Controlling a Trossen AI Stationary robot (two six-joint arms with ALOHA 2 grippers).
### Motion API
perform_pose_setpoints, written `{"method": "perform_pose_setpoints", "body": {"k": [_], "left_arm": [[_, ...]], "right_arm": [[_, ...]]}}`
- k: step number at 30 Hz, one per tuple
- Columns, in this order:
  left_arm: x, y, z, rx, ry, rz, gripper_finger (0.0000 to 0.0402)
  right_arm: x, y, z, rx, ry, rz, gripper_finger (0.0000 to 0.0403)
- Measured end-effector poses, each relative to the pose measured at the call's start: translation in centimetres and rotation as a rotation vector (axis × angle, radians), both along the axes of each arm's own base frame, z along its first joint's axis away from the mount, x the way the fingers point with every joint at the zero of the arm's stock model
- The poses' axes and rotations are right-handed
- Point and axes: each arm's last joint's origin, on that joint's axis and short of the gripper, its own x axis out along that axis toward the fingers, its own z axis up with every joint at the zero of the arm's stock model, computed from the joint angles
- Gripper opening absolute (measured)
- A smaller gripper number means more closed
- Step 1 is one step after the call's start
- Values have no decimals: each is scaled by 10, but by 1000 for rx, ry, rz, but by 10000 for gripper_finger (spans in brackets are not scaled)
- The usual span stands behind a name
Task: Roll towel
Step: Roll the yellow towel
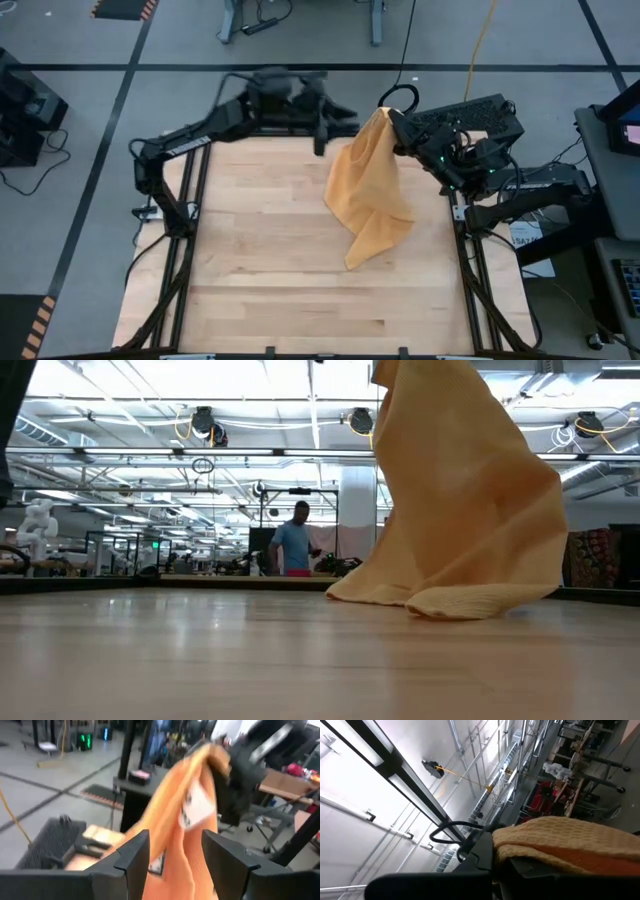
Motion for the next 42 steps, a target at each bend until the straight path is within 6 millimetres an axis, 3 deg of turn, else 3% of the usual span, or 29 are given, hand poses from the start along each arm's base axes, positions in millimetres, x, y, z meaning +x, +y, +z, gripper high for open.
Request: {"method": "perform_pose_setpoints", "body": {"k": [5,11,17,23,27,31,38,42], "left_arm": [[7,-5,-1,10,-22,2,190],[19,-14,-17,-5,68,45,190],[12,-2,-39,-216,277,92,190],[9,-9,-33,-210,253,-18,190],[22,-16,-50,-234,280,-38,190],[32,-24,-49,-290,211,-31,190],[57,-30,-64,-319,167,-12,187],[62,-30,-68,-259,160,11,134]], "right_arm": [[-1,0,1,-3,-2,5,0],[-1,1,1,-13,-2,23,0],[-10,3,7,-52,-33,93,0],[-28,3,17,-102,-56,89,0],[-39,3,19,-111,-42,87,0],[-44,2,18,-113,1,92,0],[-46,2,16,-112,43,94,0],[-46,2,15,-120,57,81,0]]}}
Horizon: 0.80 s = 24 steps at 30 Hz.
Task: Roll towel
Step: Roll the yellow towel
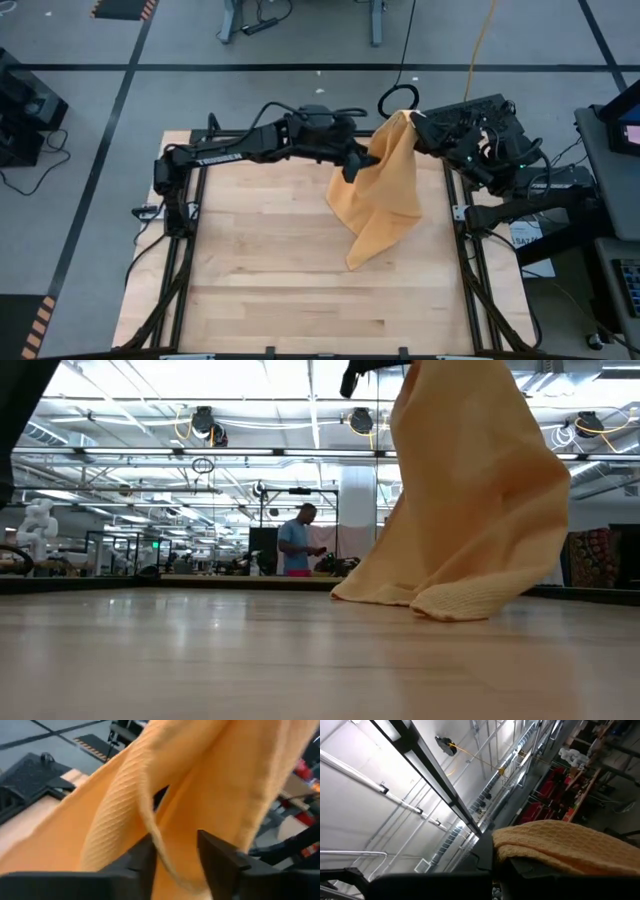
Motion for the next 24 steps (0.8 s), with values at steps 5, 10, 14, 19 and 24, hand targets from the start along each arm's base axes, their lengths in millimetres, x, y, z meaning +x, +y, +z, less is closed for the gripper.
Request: {"method": "perform_pose_setpoints", "body": {"k": [5,10,14,19,24], "left_arm": [[-11,12,18,44,-87,34,14],[-47,36,56,81,-200,138,11],[-81,46,82,147,-262,164,8],[-112,65,97,185,-264,166,7],[-128,79,88,173,-130,203,21]], "right_arm": [[0,-6,-2,-6,32,-80,0],[-1,-16,-2,13,47,-209,0],[0,-18,-2,9,40,-203,0],[14,-18,-8,-8,72,-153,0],[35,-19,-20,44,102,-120,0]]}}
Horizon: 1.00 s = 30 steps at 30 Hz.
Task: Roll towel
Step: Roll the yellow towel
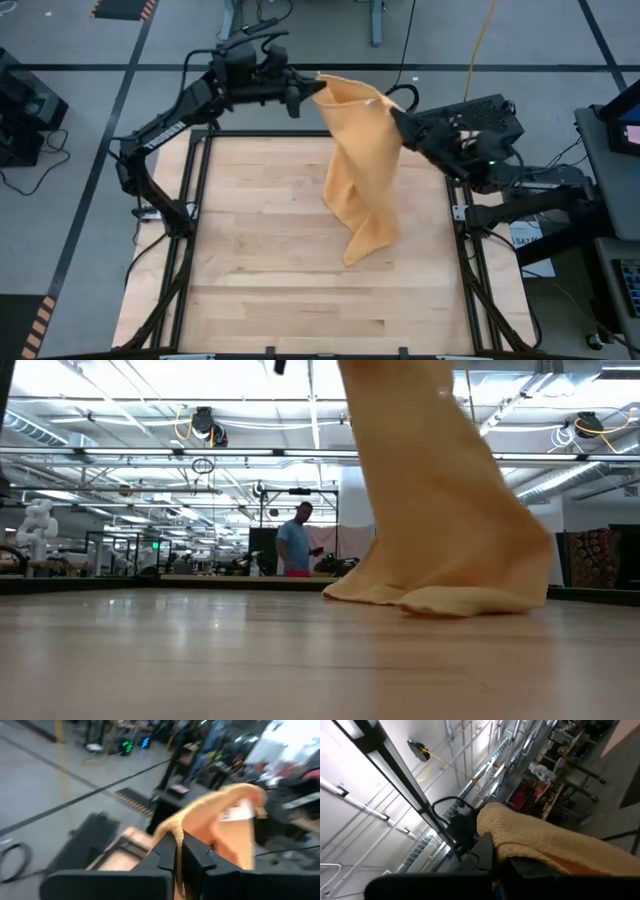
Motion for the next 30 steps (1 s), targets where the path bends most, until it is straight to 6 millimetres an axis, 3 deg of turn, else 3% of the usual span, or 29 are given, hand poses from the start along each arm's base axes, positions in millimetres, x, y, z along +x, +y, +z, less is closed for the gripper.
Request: {"method": "perform_pose_setpoints", "body": {"k": [7,13,19,23,30], "left_arm": [[-12,3,-16,33,182,-154,122],[-19,0,-23,44,261,-230,200],[-28,-10,-15,211,258,-281,214],[-30,-14,-14,220,265,-292,215],[-10,-17,-46,170,365,-380,215]], "right_arm": [[31,-2,-21,83,50,29,0],[44,-3,-30,180,24,56,0],[45,-3,-31,204,13,50,0],[45,-4,-32,212,9,34,0],[45,-4,-33,213,27,34,0]]}}
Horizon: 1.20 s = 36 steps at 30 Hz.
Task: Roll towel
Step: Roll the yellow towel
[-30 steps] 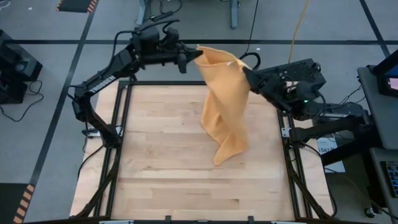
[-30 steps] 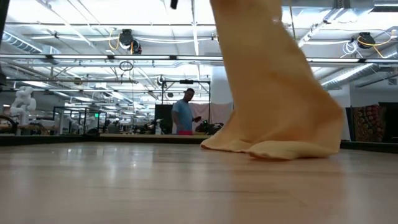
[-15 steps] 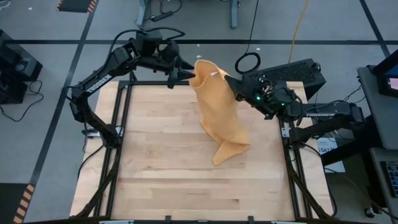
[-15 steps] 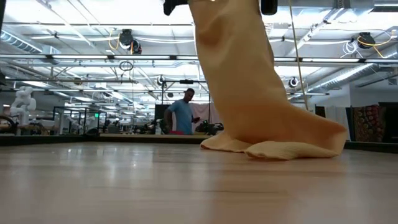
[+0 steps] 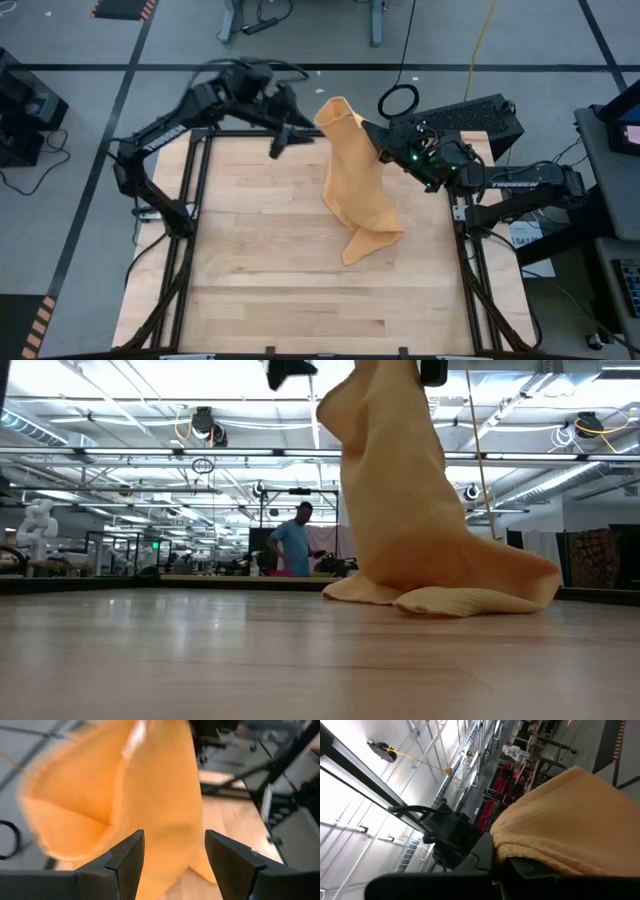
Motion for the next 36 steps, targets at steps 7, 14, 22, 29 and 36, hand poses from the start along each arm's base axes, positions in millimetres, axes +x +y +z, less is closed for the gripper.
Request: {"method": "perform_pose_setpoints", "body": {"k": [7,14,22,29,36], "left_arm": [[10,-10,19,166,-176,49,215],[33,-19,26,459,-312,8,240],[61,-12,5,592,-302,-33,269],[65,-6,3,614,-330,-80,252],[76,1,-19,556,-260,-149,211]], "right_arm": [[0,0,0,-2,-1,7,0],[0,0,-1,16,-7,13,0],[0,0,0,16,-8,23,0],[1,1,-1,24,-9,68,0],[2,2,-4,46,5,103,0]]}}
